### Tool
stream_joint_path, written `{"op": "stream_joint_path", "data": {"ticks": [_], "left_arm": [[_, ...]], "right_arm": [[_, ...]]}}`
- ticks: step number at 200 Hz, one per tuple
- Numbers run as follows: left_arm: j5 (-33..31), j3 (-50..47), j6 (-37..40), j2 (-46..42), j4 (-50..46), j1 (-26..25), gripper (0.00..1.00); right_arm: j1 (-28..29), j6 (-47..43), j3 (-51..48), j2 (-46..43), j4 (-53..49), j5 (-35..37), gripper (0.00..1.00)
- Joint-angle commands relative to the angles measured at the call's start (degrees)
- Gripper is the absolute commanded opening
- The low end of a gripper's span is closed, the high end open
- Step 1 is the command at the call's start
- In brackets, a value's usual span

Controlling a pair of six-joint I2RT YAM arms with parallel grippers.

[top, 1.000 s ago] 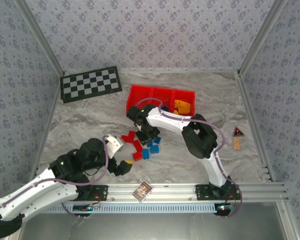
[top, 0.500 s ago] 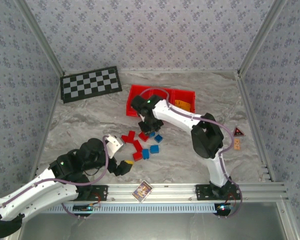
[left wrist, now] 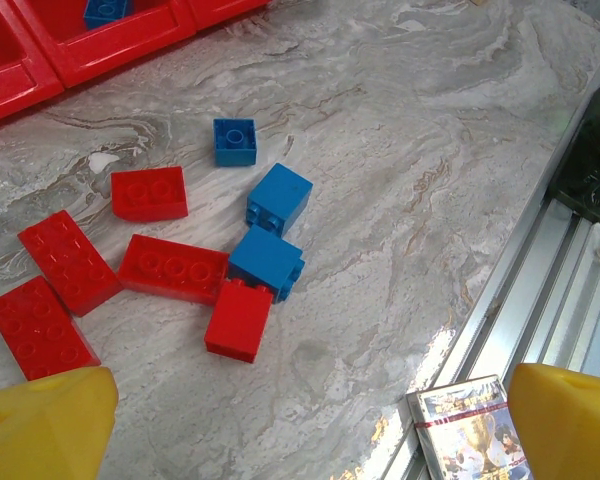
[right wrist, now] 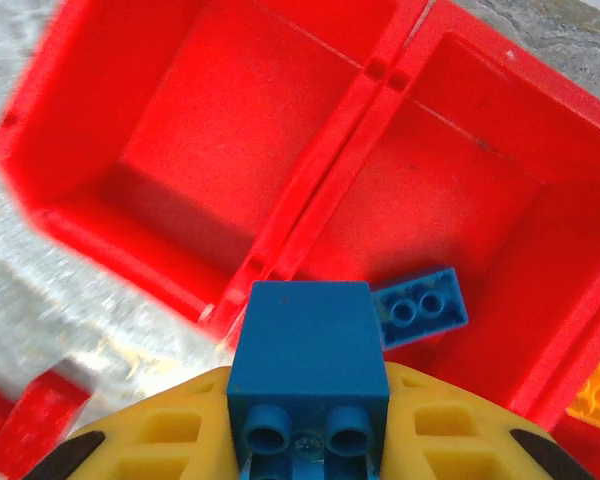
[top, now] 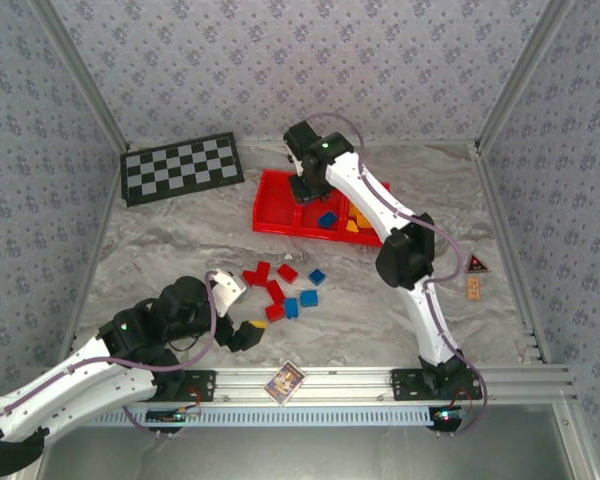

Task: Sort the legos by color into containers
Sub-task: Place the lego in the container.

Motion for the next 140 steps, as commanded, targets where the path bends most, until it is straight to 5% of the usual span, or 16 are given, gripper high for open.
{"op": "stream_joint_path", "data": {"ticks": [1,39,98,140], "left_arm": [[0.50,0.15,0.35,-0.52,-0.12,-0.44,1.00],[0.81,0.02,0.31,-0.42,-0.03,-0.44,1.00],[0.72,0.06,0.31,0.46,0.04,-0.44,1.00],[0.47,0.06,0.14,0.70,-0.11,-0.43,1.00]], "right_arm": [[-2.51,-1.87,5.15,5.38,-2.98,-0.86,0.22],[-5.12,-1.16,5.48,8.48,-1.61,-3.38,0.33],[-4.41,-0.82,0.01,3.35,-0.10,-2.48,0.68],[-2.47,0.12,-7.14,-4.20,0.66,-0.48,0.77]]}}
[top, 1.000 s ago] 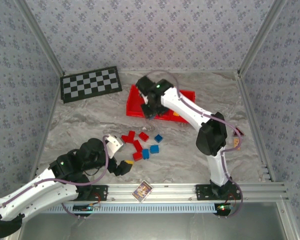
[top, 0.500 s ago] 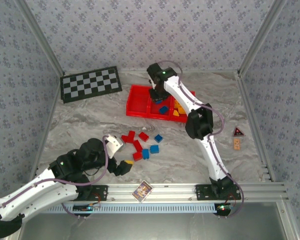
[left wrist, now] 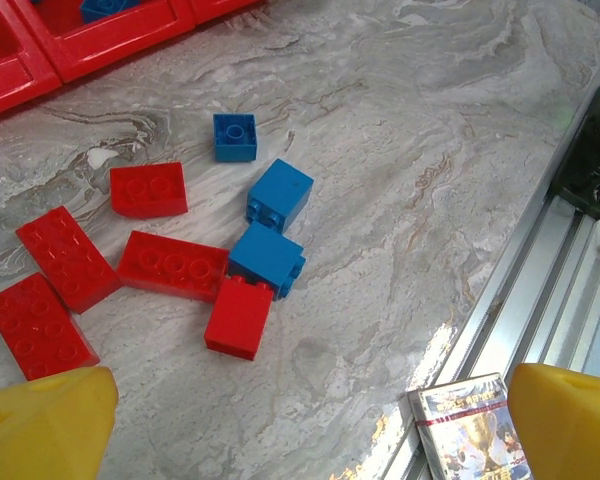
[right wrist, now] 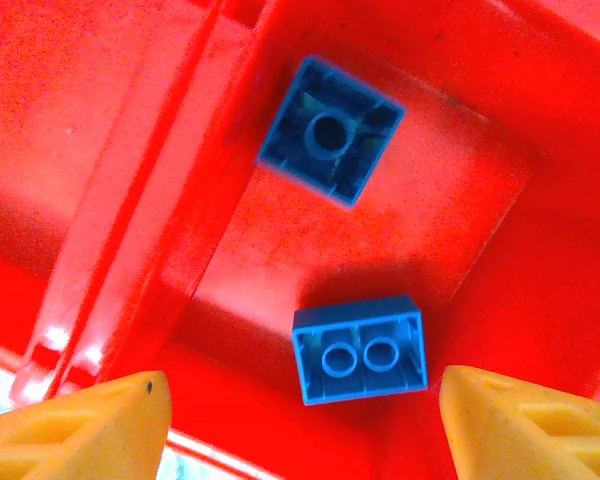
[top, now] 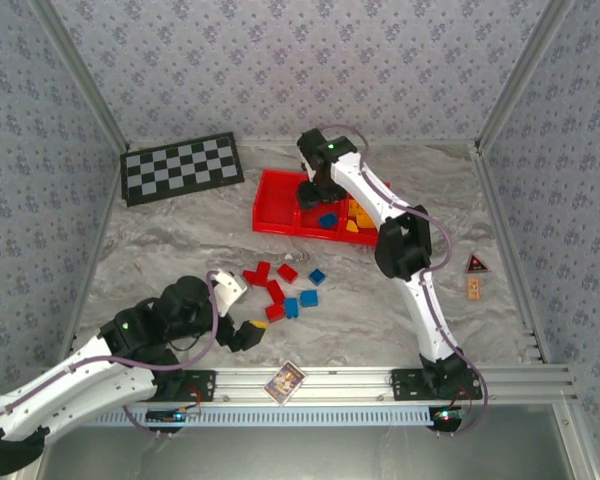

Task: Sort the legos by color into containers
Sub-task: Place the lego in the container, then pick up the lego from the center of the table.

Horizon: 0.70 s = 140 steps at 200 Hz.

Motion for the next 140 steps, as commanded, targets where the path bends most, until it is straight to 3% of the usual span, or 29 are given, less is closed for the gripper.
{"op": "stream_joint_path", "data": {"ticks": [1,51,102,140], "left_arm": [[0.44,0.10,0.14,0.10,-0.12,-0.44,1.00],[0.62,0.15,0.14,0.55,-0.02,-0.44,1.00],[0.79,0.17,0.14,0.83,0.03,-0.44,1.00],[1.05,0.15,0.20,0.73,0.06,-0.44,1.00]], "right_arm": [[1.33,0.86,-3.91,-7.60,0.09,1.53,0.77],[3.91,11.46,-25.62,-22.53,6.96,2.02,0.86],[9.24,35.42,-49.92,-37.94,19.09,8.12,0.99],[13.61,50.60,-59.76,-39.85,26.98,11.06,0.95]]}}
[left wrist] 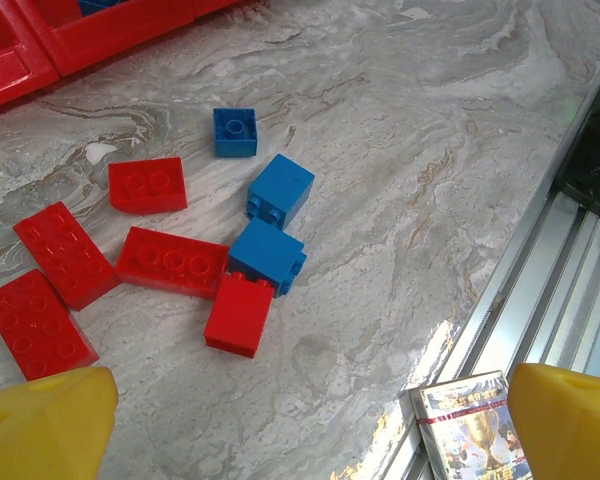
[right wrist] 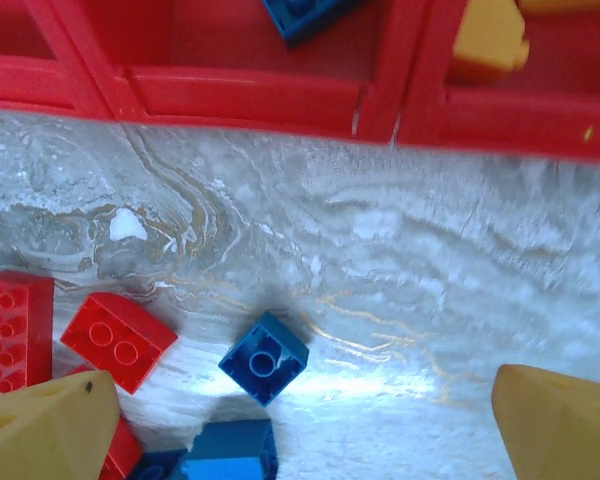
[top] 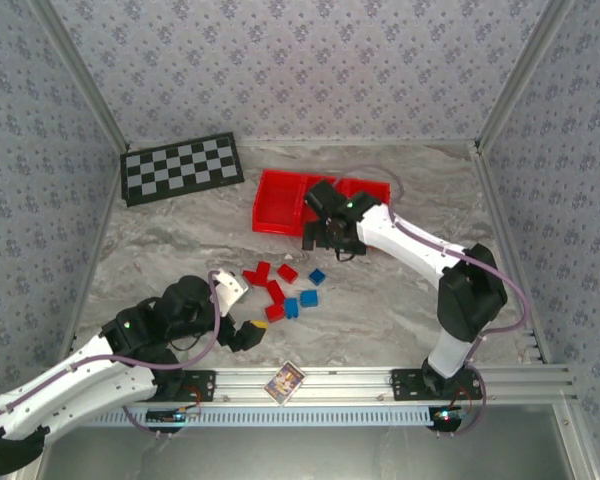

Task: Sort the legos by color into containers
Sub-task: Pick up the lego from the center of the table.

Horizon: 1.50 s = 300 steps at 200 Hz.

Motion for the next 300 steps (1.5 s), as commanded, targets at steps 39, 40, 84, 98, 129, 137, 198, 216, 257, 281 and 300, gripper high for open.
{"op": "stream_joint_path", "data": {"ticks": [39,40,84,98,129,137,198,216,257,281,300], "left_arm": [[1.09,0.15,0.27,-0.18,0.01,-0.44,1.00],[1.06,0.15,0.26,-0.20,-0.01,-0.44,1.00],[1.29,0.15,0.33,-0.45,0.11,-0.52,1.00],[1.38,0.15,0.31,-0.47,0.06,-0.53,1.00],[1.59,0.06,0.33,-0.30,0.18,-0.52,1.00],[1.64,0.14,0.33,-0.22,0.16,-0.53,1.00],[1.64,0.15,0.33,-0.29,0.18,-0.53,1.00],[1.65,0.14,0.33,-0.22,0.15,-0.53,1.00],[1.61,0.15,0.36,-0.21,0.06,-0.53,1.00],[1.60,0.14,0.41,-0.21,0.12,-0.53,1.00],[1.63,0.12,0.42,-0.21,0.05,-0.53,1.00]], "right_arm": [[5.87,26.70,-6.14,5.87,11.10,4.50,0.90],[5.97,26.99,-6.22,6.03,11.35,4.52,0.90],[9.29,35.94,-7.26,11.34,15.00,7.20,0.84],[10.01,38.28,-6.98,11.97,13.81,8.95,0.80],[10.29,40.45,-7.02,12.77,11.20,10.52,0.76],[10.14,40.63,-7.10,13.00,10.92,10.84,0.75],[8.58,40.15,-8.25,14.65,12.30,9.77,0.38],[8.48,40.46,-8.34,15.33,12.13,8.85,0.35],[9.28,39.12,-7.28,14.18,10.26,11.72,0.24],[9.49,34.37,-4.32,11.50,7.21,16.91,0.19],[8.96,28.25,-2.22,8.72,7.18,19.86,0.14]]}}
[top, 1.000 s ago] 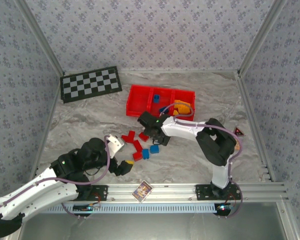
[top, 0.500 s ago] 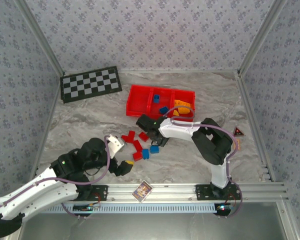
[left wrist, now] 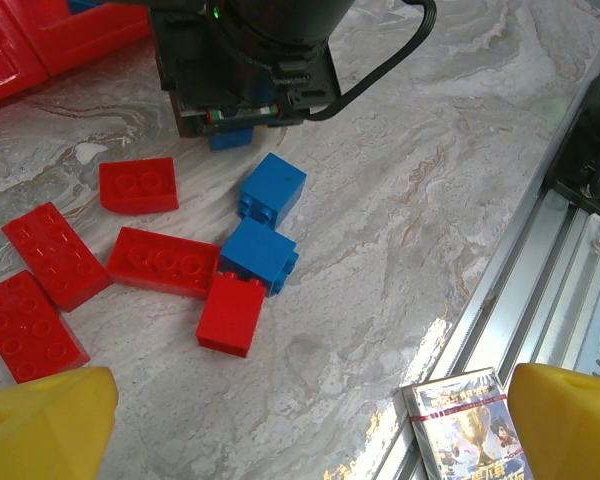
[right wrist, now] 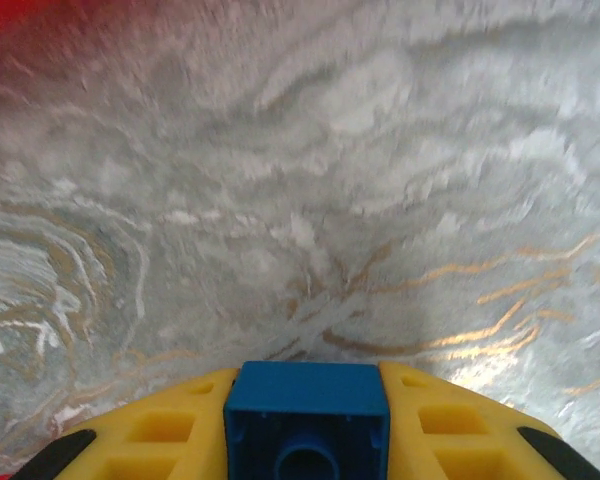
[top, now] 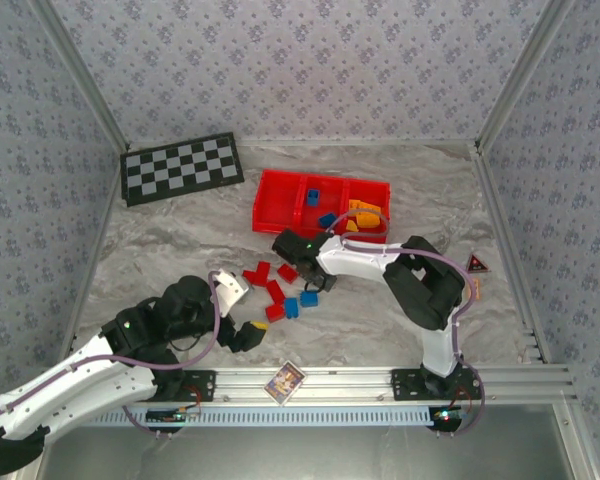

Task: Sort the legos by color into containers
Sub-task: Pick up the lego from the center of the table, then place the lego in the container.

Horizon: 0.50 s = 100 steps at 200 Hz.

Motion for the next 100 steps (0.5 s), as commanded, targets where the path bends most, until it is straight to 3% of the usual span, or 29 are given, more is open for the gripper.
{"op": "stream_joint_path", "data": {"ticks": [1,41,100], "left_arm": [[0.78,0.13,0.40,-0.17,0.05,-0.48,1.00],[0.64,0.15,0.40,-0.17,0.11,-0.48,1.00],[0.35,0.15,0.39,-0.26,-0.02,-0.48,1.00]], "right_arm": [[-0.69,-7.62,3.61,-4.14,-2.54,7.48,0.13],[-4.68,-26.52,6.32,-8.11,7.67,7.57,0.07],[-16.14,-40.85,22.51,4.80,5.13,-8.15,0.11]]}}
